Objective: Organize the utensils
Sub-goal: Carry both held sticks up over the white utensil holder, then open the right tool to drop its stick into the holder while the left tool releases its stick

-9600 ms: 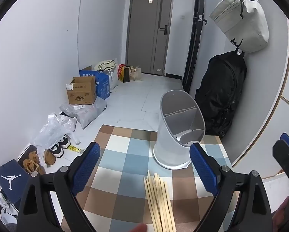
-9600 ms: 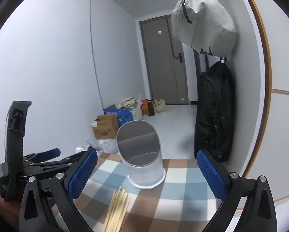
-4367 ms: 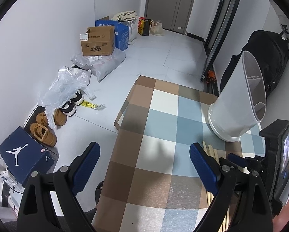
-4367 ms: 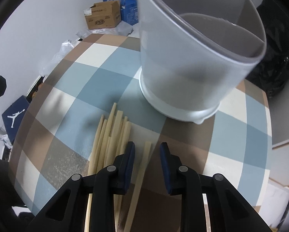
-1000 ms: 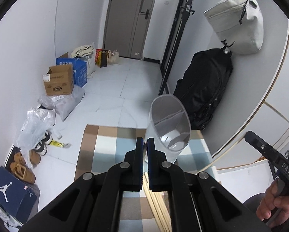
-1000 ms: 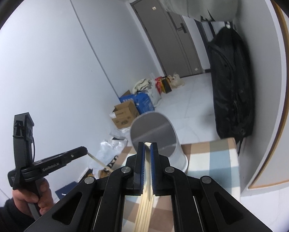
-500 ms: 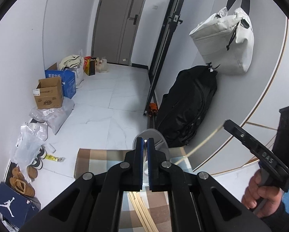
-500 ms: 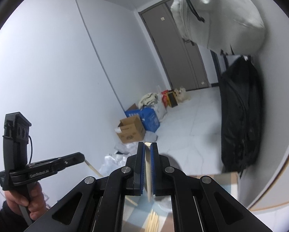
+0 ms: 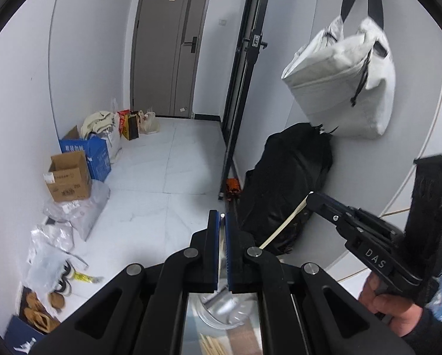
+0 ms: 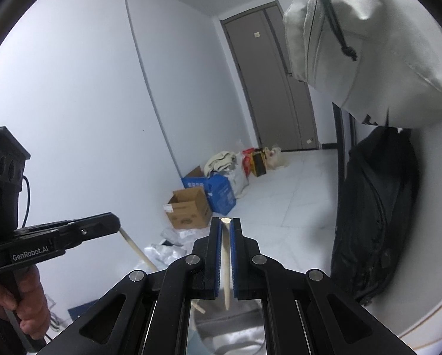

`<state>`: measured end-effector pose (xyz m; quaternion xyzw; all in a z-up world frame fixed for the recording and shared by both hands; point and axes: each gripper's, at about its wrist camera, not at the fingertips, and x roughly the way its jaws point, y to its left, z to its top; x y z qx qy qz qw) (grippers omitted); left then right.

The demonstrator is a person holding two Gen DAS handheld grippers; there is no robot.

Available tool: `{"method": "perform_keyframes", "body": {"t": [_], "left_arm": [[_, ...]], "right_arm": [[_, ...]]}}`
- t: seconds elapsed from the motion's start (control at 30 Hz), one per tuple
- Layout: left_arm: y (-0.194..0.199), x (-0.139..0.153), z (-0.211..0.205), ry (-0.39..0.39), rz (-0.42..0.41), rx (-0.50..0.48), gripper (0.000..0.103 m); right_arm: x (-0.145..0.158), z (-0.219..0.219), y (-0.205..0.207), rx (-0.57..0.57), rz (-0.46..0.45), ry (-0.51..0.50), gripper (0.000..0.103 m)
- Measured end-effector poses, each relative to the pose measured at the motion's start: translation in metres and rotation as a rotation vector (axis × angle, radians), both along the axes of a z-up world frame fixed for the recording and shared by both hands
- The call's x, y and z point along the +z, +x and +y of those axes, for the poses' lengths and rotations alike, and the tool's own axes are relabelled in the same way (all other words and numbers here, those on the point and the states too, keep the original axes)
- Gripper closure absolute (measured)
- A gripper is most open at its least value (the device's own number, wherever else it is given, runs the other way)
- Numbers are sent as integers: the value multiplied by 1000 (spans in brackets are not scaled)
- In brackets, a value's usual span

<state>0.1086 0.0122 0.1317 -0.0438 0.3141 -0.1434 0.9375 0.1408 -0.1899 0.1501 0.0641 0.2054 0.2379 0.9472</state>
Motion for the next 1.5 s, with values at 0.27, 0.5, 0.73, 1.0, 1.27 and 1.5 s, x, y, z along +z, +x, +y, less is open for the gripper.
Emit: {"method": "perform_keyframes", "body": {"t": [0.27, 0.5, 0.73, 1.0, 1.27, 1.5], "left_arm": [[19, -36, 6, -42, 88, -15, 103], [29, -51, 7, -55, 109, -10, 103], [33, -62, 1, -24, 103, -9, 103], [38, -71, 0, -28, 103, -14, 103], [42, -75, 3, -57, 164, -54, 102], [17, -68, 19, -68, 137, 44, 81]], "right_arm": [[-29, 7, 30, 16, 54, -8, 98], [-58, 8, 41, 45, 94, -8, 98], [-71, 11, 48, 50, 118, -20, 98], [-82, 15, 54, 67, 153, -33, 98], [-86, 9, 49, 84, 186, 8, 98], [-81, -20, 22, 30, 189, 97, 71]]}}
